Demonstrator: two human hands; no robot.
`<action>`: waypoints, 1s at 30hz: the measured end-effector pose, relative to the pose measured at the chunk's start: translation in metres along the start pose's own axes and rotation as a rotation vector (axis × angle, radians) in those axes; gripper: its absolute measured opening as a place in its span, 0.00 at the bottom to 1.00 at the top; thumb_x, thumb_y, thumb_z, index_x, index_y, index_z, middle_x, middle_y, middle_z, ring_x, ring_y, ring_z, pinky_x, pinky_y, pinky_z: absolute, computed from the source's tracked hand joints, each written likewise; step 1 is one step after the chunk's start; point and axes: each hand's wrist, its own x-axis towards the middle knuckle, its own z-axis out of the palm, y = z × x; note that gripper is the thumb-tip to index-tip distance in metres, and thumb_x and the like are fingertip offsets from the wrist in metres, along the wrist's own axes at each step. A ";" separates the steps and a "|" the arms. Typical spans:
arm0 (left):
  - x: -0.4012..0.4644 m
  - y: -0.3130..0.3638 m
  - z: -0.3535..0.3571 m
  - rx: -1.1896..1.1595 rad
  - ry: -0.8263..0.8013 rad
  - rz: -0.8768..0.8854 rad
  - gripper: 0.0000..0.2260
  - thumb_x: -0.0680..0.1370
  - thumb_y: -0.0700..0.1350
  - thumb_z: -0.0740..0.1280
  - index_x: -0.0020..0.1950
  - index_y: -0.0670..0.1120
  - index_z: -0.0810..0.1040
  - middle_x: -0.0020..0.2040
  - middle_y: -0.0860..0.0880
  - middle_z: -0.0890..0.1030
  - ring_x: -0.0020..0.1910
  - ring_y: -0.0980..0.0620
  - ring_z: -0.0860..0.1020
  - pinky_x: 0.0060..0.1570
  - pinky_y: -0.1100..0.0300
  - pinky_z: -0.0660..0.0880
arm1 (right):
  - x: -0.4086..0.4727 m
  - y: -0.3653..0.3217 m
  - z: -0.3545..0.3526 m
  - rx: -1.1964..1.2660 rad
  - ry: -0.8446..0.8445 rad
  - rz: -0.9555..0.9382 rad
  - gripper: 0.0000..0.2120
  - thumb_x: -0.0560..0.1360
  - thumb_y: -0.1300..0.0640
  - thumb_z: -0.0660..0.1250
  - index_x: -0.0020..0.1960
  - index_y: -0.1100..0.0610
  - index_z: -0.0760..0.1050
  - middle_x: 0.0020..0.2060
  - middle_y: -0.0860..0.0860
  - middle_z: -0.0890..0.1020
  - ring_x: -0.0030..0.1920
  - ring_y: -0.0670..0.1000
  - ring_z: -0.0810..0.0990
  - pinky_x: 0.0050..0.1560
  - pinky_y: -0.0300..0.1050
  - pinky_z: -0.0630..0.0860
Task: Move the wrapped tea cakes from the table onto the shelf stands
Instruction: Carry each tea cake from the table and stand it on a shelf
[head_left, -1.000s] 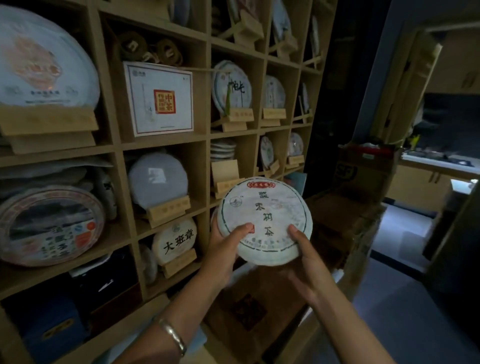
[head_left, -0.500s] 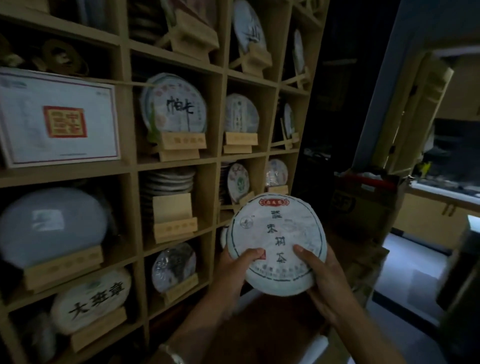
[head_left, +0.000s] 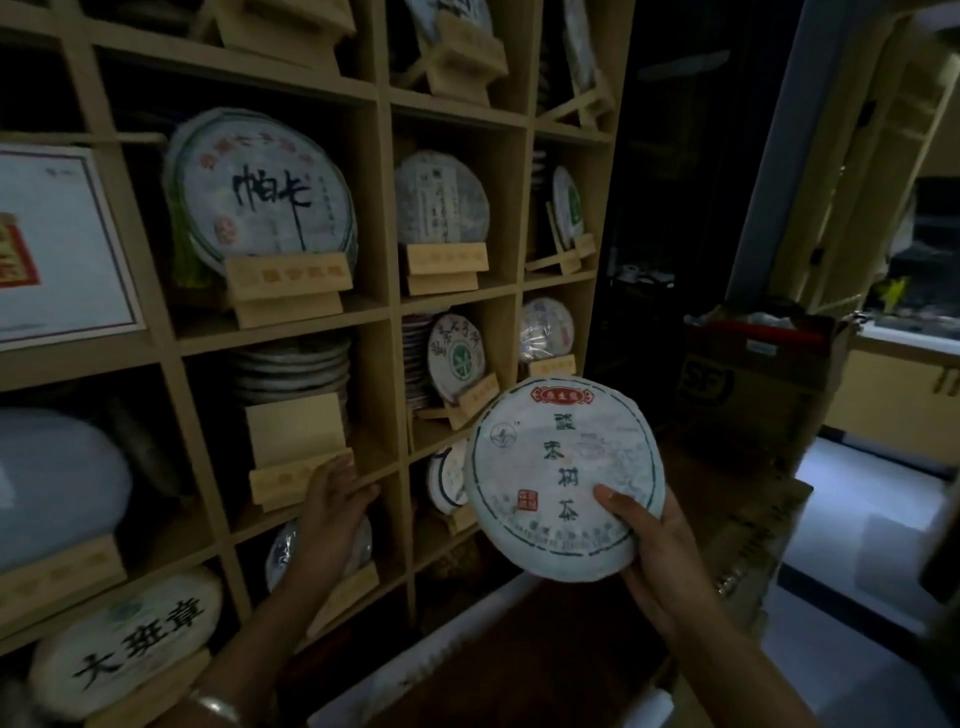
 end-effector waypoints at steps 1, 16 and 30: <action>0.010 -0.006 -0.010 0.099 0.032 0.048 0.19 0.79 0.34 0.66 0.69 0.42 0.69 0.67 0.41 0.73 0.57 0.58 0.78 0.51 0.68 0.74 | 0.008 0.003 0.001 0.006 0.000 0.011 0.28 0.68 0.61 0.72 0.67 0.51 0.74 0.61 0.53 0.83 0.60 0.54 0.82 0.51 0.50 0.83; 0.110 -0.061 -0.075 0.385 0.247 0.155 0.45 0.66 0.34 0.77 0.77 0.41 0.55 0.73 0.40 0.66 0.70 0.42 0.68 0.69 0.42 0.68 | 0.109 0.081 0.096 0.063 -0.133 0.111 0.26 0.71 0.65 0.69 0.69 0.53 0.73 0.61 0.54 0.83 0.60 0.55 0.82 0.52 0.50 0.83; 0.095 -0.061 -0.089 0.259 0.046 -0.003 0.39 0.66 0.40 0.80 0.73 0.47 0.66 0.65 0.52 0.76 0.59 0.55 0.77 0.54 0.61 0.76 | 0.137 0.116 0.151 0.106 -0.276 0.180 0.27 0.71 0.63 0.69 0.69 0.54 0.73 0.62 0.54 0.82 0.61 0.57 0.81 0.57 0.59 0.80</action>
